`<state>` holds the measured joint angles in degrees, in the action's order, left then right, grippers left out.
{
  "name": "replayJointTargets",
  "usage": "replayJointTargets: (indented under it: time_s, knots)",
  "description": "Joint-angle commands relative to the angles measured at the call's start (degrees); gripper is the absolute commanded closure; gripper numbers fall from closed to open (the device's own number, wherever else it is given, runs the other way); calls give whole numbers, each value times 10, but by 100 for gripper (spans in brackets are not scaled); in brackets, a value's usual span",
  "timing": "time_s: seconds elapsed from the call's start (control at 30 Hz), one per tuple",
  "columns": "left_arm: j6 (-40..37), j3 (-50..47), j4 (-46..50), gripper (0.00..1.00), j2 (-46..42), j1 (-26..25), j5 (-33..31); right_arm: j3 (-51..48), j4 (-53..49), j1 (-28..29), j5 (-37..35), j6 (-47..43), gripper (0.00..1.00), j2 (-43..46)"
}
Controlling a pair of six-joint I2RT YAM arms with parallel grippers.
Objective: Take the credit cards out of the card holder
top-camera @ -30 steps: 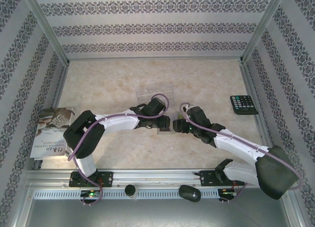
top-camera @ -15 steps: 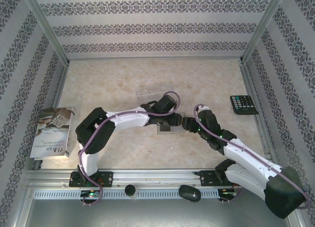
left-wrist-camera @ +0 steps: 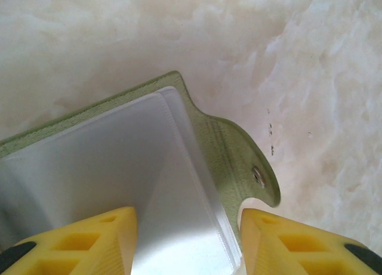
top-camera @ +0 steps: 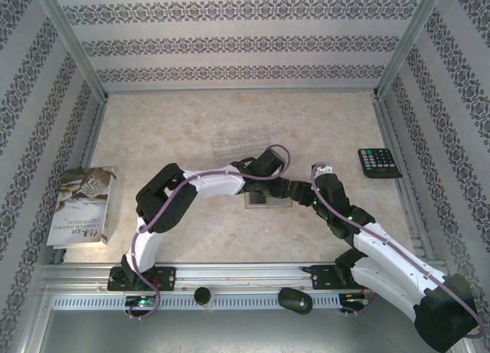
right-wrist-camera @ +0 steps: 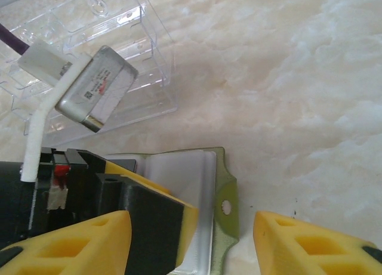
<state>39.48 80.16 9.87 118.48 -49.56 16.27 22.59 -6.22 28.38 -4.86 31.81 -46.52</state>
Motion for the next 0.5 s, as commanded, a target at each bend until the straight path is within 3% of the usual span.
replayJointTargets:
  time_s: [0.0, 0.13, 0.3, 0.47]
  knots:
    - [6, 0, 0, 48, -13, -6, -6, -4, 0, -8, 10, 10, 45, 7]
    - [-2, -23, -4, 46, -48, -4, -31, 7, 11, -12, 29, 7, 52, -1]
    - [2, -61, -19, 45, -86, 7, -49, 34, 36, -17, 86, 8, 71, -49]
    - [-3, -115, -21, 45, -152, 24, -77, 63, 67, -17, 145, 3, 75, -107]
